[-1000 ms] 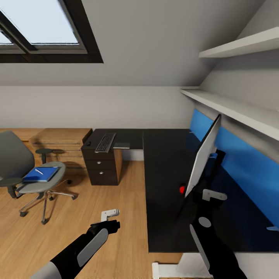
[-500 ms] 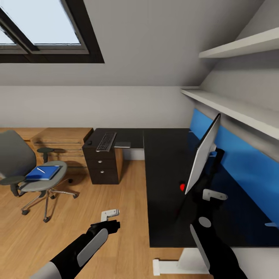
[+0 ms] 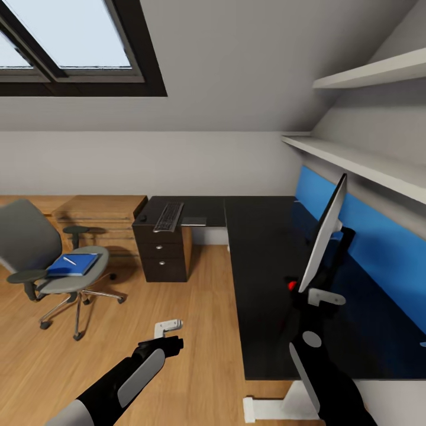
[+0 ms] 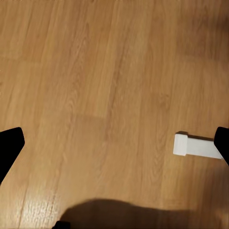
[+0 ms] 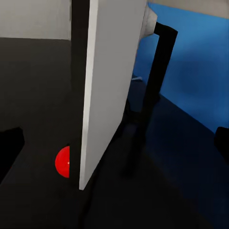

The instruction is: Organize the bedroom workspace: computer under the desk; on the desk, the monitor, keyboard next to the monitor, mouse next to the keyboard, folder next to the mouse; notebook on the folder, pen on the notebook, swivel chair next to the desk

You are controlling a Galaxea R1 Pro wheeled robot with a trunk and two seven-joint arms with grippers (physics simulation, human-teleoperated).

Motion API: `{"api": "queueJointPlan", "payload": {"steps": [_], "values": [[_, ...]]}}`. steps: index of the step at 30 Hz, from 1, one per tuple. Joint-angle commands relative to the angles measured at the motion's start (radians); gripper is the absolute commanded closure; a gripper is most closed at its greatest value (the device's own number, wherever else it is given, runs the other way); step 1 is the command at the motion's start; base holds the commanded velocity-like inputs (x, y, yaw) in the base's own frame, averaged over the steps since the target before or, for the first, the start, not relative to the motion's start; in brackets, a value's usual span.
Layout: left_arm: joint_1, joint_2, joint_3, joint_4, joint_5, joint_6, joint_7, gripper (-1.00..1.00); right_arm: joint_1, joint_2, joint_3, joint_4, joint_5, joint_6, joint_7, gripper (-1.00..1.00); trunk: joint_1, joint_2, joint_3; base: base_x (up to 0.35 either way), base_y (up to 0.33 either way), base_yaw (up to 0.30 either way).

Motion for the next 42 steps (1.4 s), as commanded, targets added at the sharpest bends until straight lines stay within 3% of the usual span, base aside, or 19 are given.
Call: {"api": "queueJointPlan", "payload": {"steps": [1, 19, 27, 42], "values": [[-0.002, 0.001, -0.004, -0.002, 0.006, 0.001, 0.008, -1.0, -0.001, -0.001, 0.001, 0.0, 0.004, 0.004, -0.006, -1.0, 0.001, -0.002, -0.002, 0.206, 0.008, 0.0], [-0.002, 0.0, -0.004, 0.001, 0.006, 0.002, 0.008, -1.0, -0.001, -0.007, -0.01, 0.014, 0.005, 0.007, -0.008, -1.0, 0.001, -0.002, -0.002, 0.231, 0.001, 0.0], [-0.002, 0.0, -0.006, 0.005, 0.005, 0.002, 0.007, -1.0, -0.001, -0.007, -0.072, 0.015, 0.005, 0.012, -0.01, -1.0, 0.001, -0.002, -0.002, 0.012, -0.02, 0.0], [-0.002, 0.0, -0.006, 0.006, 0.007, 0.002, 0.008, -1.0, -0.006, -0.018, -0.131, 0.053, 0.004, 0.011, -0.008, -1.0, 0.001, -0.002, -0.002, 0.0, -0.002, 0.0]]}}
